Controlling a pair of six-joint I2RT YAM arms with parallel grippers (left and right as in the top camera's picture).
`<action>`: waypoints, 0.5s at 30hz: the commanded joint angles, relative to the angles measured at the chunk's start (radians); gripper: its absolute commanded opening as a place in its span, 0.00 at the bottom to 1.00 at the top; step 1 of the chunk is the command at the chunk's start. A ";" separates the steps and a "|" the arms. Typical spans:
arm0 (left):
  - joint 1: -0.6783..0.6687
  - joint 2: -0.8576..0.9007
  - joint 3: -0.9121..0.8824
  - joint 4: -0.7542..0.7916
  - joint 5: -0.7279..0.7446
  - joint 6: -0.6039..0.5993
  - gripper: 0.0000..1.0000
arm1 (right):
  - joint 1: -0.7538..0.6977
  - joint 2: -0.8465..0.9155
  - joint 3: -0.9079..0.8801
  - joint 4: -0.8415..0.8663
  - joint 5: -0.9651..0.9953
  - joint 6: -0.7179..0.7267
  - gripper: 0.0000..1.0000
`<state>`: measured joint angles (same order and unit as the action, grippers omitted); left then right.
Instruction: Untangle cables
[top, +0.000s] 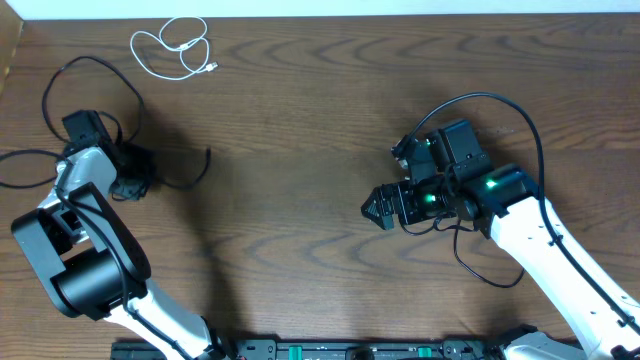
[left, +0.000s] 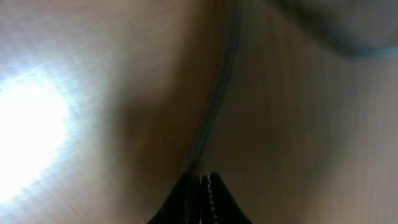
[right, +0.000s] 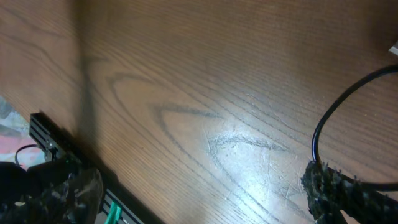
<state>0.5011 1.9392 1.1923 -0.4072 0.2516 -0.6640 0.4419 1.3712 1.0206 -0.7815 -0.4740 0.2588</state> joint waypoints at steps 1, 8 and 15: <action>-0.008 0.008 -0.006 0.109 0.168 -0.084 0.07 | 0.005 -0.010 0.005 0.000 -0.003 -0.013 0.99; -0.020 0.008 -0.006 0.235 0.164 -0.198 0.08 | 0.005 -0.010 0.005 0.000 -0.003 -0.012 0.99; 0.019 -0.024 0.021 0.110 0.039 -0.011 0.30 | 0.005 -0.010 0.005 -0.005 -0.002 -0.013 0.99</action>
<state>0.4873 1.9392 1.1889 -0.2096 0.3885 -0.7750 0.4419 1.3712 1.0206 -0.7826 -0.4740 0.2584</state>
